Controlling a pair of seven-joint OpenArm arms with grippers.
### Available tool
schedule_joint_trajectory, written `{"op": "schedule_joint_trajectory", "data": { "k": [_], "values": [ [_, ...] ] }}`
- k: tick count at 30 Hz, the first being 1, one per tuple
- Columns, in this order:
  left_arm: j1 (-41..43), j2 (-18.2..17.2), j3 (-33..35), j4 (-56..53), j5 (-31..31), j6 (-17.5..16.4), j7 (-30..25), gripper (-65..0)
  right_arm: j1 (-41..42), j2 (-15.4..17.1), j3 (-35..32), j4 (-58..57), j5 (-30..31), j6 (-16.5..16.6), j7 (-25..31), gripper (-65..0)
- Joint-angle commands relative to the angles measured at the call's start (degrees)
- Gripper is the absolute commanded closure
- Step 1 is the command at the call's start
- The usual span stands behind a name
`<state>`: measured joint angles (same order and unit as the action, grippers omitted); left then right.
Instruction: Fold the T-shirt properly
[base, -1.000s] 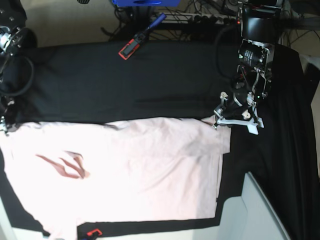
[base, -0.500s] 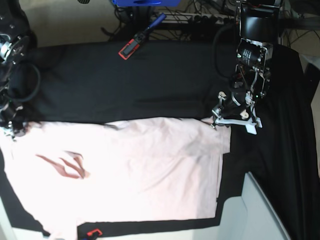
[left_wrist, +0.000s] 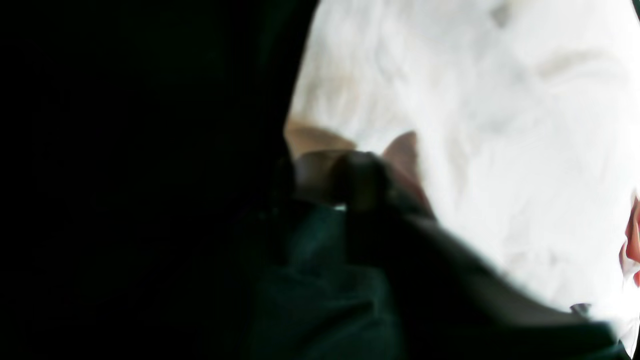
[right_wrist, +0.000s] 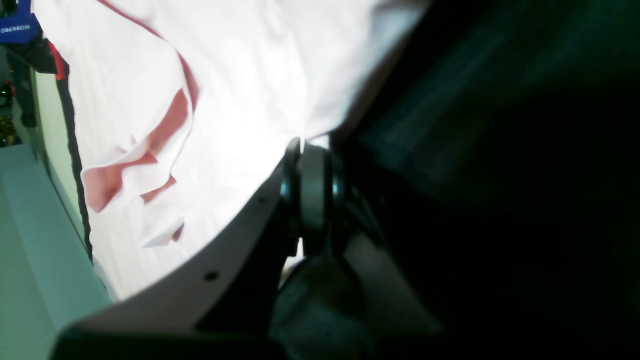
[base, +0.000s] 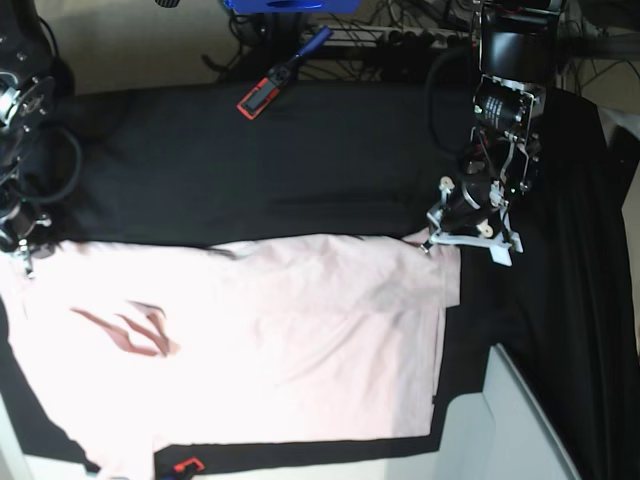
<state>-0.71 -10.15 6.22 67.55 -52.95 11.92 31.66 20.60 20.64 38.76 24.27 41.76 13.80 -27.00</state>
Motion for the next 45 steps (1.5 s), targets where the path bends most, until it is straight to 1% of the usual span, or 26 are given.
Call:
{"op": "schedule_joint_trajectory", "data": {
  "k": [1, 3, 7, 11, 13, 16, 19, 23, 27, 31, 35, 37, 39, 42, 45],
  "values": [
    [-0.3, -0.4, -0.1, 0.9, -0.4, -0.3, -0.2, 0.0, 0.4, 1.5, 0.0, 1.3, 0.4, 0.8, 0.6, 0.0],
    [-0.1, -0.5, -0.1, 0.9, -0.4, -0.3, -0.2, 0.0, -0.5, 2.3, 0.0, 2.8, 0.4, 0.8, 0.5, 0.0],
    [1.0, -0.5, -0.5, 1.9, -0.4, -0.3, -0.2, 0.0, -2.5, 2.3, 0.0, 6.1, 0.4, 0.9, -1.6, 0.0],
    [3.2, -0.8, -0.5, 7.3, -0.4, -0.3, 0.1, 0.0, -5.3, 2.4, 0.4, 10.5, 0.6, 0.9, -2.1, 0.0],
    [4.4, -1.8, 0.0, 9.9, -0.4, 0.0, 0.2, 0.0, -6.6, 2.4, 0.4, 12.3, 0.7, 0.9, -2.5, 0.0],
    [6.2, -2.1, -0.6, 11.8, -0.4, 0.0, 0.3, 0.0, -8.2, 2.4, 0.7, 14.3, 0.7, 0.9, -5.7, 0.0],
    [7.4, -2.9, -0.6, 12.3, -0.4, 0.0, 0.3, 0.0, -9.6, 2.3, 1.5, 16.2, 0.7, 0.9, -7.5, 0.0],
    [10.0, -3.3, -0.6, 13.5, -0.4, 0.0, 0.3, 0.0, -11.9, 0.9, 6.3, 20.8, 0.7, 0.9, -11.0, 0.0],
    [13.1, -3.3, -0.6, 16.4, -0.4, 0.0, 0.2, 0.0, -14.1, 0.8, 8.4, 25.1, 0.7, 0.9, -15.1, 0.0],
    [15.3, -4.0, -0.6, 18.4, -0.4, 0.0, 0.2, 0.0, -17.0, -1.3, 12.0, 29.3, 0.7, 0.9, -18.0, 0.0],
    [18.2, -4.1, -0.6, 20.4, -0.4, 0.0, 0.3, 0.0, -19.9, -2.1, 13.0, 32.7, 0.7, 0.9, -20.4, 0.0],
    [19.5, -4.7, -0.6, 20.9, -0.4, 0.0, 0.1, 0.0, -21.6, -2.4, 13.0, 34.2, 0.7, 0.9, -21.0, 0.0],
    [20.5, -5.3, -0.6, 21.6, -0.4, 0.0, 0.0, 0.0, -23.5, -3.5, 13.1, 36.2, 0.7, 0.9, -20.8, 0.0],
    [22.5, -5.3, -0.6, 22.3, -0.4, 0.0, 0.0, 0.0, -26.0, -4.8, 13.1, 39.1, 0.7, 0.9, -20.8, 0.0],
    [24.5, -5.3, -0.6, 22.5, -0.4, 0.0, -0.1, 0.0, -27.8, -5.2, 13.1, 41.1, 0.7, 0.9, -21.0, 0.0]
  ]
}}
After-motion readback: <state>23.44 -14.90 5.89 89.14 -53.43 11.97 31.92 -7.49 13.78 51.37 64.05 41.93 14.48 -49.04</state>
